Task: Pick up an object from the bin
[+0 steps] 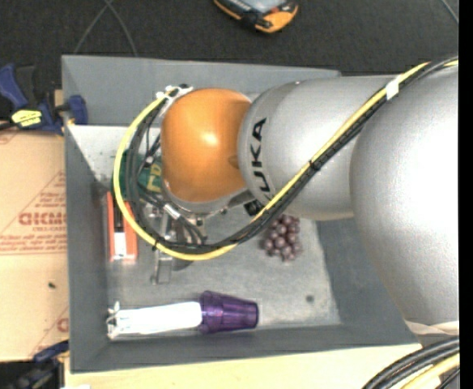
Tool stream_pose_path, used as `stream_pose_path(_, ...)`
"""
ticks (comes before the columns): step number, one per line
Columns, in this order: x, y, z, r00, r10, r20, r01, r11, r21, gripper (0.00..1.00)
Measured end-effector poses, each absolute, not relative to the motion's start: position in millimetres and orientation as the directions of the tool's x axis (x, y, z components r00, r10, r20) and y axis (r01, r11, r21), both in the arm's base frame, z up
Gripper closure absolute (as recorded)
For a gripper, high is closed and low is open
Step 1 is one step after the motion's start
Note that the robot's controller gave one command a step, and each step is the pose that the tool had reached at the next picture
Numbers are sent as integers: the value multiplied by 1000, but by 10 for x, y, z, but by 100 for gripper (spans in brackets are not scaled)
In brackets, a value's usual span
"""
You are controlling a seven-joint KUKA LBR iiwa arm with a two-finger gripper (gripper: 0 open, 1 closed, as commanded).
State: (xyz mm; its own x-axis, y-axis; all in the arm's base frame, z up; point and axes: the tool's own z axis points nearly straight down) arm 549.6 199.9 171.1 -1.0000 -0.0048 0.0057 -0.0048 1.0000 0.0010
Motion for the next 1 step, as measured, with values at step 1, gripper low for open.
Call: stream_pose_path(1,5518,1991,1753,-1000,0,-2,0,1000,3,0)
